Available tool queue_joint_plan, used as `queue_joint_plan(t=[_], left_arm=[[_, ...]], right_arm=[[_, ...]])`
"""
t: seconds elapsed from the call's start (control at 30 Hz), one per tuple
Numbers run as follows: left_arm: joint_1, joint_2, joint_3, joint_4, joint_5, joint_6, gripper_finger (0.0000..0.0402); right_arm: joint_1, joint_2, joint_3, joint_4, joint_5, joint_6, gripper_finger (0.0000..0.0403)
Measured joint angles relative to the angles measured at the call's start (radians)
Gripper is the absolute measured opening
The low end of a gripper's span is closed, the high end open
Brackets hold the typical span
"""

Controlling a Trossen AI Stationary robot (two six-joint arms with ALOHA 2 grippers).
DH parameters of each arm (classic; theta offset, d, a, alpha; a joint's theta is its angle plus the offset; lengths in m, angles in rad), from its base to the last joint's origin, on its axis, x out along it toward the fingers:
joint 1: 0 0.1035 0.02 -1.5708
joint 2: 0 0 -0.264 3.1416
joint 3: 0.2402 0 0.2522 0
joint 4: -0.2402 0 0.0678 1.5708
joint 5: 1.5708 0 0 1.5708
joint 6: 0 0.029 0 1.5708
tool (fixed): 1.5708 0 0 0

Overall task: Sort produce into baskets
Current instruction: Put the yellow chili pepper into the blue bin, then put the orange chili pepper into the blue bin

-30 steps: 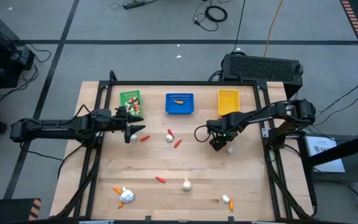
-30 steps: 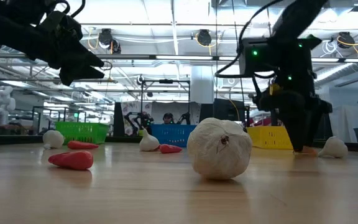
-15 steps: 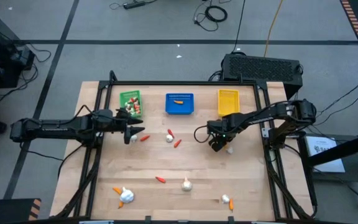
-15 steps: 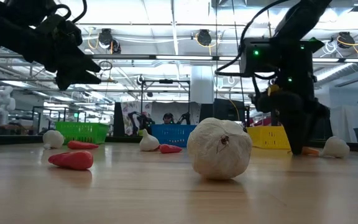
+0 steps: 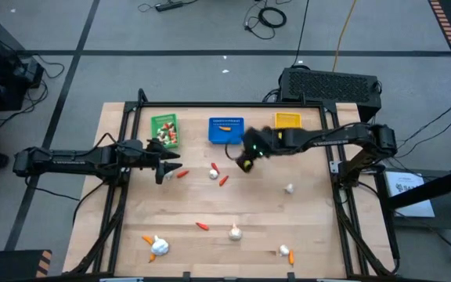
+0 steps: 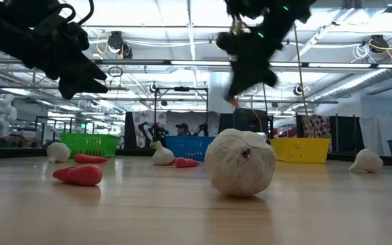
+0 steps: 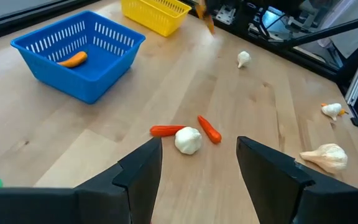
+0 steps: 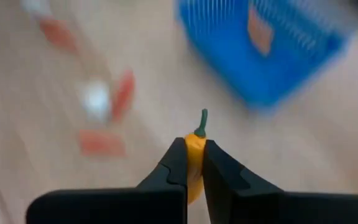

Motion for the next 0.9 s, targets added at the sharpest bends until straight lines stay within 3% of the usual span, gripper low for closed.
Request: queue_joint_plan(t=[0.13,0.27,0.5,0.9], left_arm=[[0.0,0.0,0.0,0.0,0.0,0.0,0.0214],[0.0,0.0,0.0,0.001,-0.003,0.013,0.0214],[0.001,0.0,0.0,0.005,-0.01,0.042,0.0214],[0.001,0.0,0.0,0.005,-0.026,0.063,0.0214]], right_arm=[[-0.048,0.013,0.035,0.241,0.023,-0.1,0.0017],[-0.104,0.065,0.059,0.34,0.023,-0.152,0.0017],[-0.182,0.174,0.062,0.37,0.024,-0.148,0.0031],[-0.219,0.214,0.062,0.396,0.023,-0.148,0.0108]])
